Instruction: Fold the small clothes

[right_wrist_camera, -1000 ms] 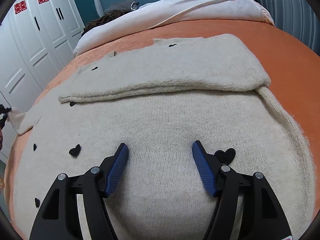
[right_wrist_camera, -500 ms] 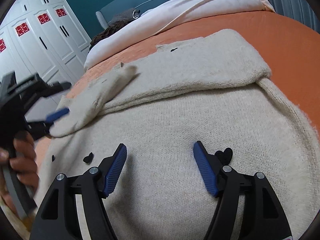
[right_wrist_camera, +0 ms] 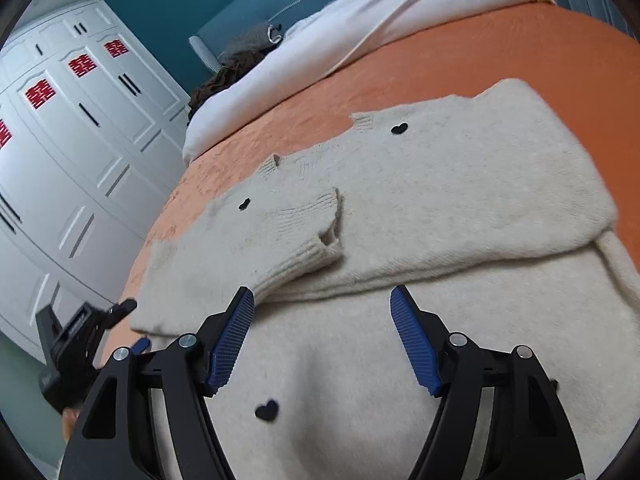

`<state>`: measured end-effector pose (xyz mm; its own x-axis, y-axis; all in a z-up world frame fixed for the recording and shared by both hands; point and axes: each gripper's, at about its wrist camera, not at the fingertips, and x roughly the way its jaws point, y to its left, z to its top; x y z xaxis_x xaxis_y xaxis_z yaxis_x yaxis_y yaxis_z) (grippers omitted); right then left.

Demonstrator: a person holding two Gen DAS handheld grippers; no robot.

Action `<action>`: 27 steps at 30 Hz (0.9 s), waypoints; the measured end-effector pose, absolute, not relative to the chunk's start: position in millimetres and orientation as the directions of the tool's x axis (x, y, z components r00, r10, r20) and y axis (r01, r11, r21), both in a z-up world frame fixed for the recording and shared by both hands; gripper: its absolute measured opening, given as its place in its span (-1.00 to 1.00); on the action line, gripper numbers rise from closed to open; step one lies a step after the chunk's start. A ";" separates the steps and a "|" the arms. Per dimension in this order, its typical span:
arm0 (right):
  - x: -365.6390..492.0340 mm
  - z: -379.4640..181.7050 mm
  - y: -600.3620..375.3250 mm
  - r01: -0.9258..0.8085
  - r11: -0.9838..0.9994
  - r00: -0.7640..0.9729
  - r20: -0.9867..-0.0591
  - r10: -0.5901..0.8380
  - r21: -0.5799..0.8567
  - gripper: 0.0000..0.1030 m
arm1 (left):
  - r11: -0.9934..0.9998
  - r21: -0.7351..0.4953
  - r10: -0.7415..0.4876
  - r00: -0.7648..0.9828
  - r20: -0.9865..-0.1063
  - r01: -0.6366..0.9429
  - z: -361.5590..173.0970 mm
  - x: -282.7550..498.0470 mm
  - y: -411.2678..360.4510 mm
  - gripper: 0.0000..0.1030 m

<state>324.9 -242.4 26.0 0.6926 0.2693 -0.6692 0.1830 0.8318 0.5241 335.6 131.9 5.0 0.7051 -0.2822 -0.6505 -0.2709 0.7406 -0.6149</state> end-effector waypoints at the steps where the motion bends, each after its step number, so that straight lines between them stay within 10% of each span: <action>1: 335.8 22.7 -240.3 0.199 0.828 0.682 -0.681 0.267 0.525 0.36 | 0.727 -0.627 -0.290 0.702 -0.651 -0.282 0.1 340.6 134.8 0.38; 6: 374.6 16.6 -215.8 0.238 0.863 0.639 -0.741 0.207 0.446 -0.08 | 0.732 -0.636 -0.302 0.722 -0.623 -0.242 -11.2 332.4 142.1 0.38; 7: 379.9 19.8 -211.5 0.231 0.875 0.636 -0.747 0.194 0.425 -0.65 | 0.740 -0.629 -0.299 0.722 -0.624 -0.237 -10.0 330.9 142.7 0.38; 8: 384.9 22.3 -209.5 0.212 0.875 0.635 -0.742 0.215 0.436 -0.78 | 0.738 -0.631 -0.300 0.722 -0.623 -0.238 -8.0 327.6 144.6 0.38; 18: 392.2 92.7 -218.2 0.065 0.862 0.745 -0.599 0.293 0.503 -0.83 | 0.521 -0.775 -0.347 0.740 -0.576 -0.358 -6.1 357.9 171.1 0.26; 22: 371.9 133.1 -259.1 0.066 0.864 0.835 -0.502 0.227 0.500 -0.83 | 0.495 -0.781 -0.388 0.708 -0.590 -0.381 -11.5 372.3 168.9 -0.18; 27: 369.6 56.4 -333.5 0.311 0.835 0.713 -0.693 0.110 0.453 -0.83 | 0.560 -0.754 -0.405 0.680 -0.611 -0.344 -17.6 368.9 139.7 -0.18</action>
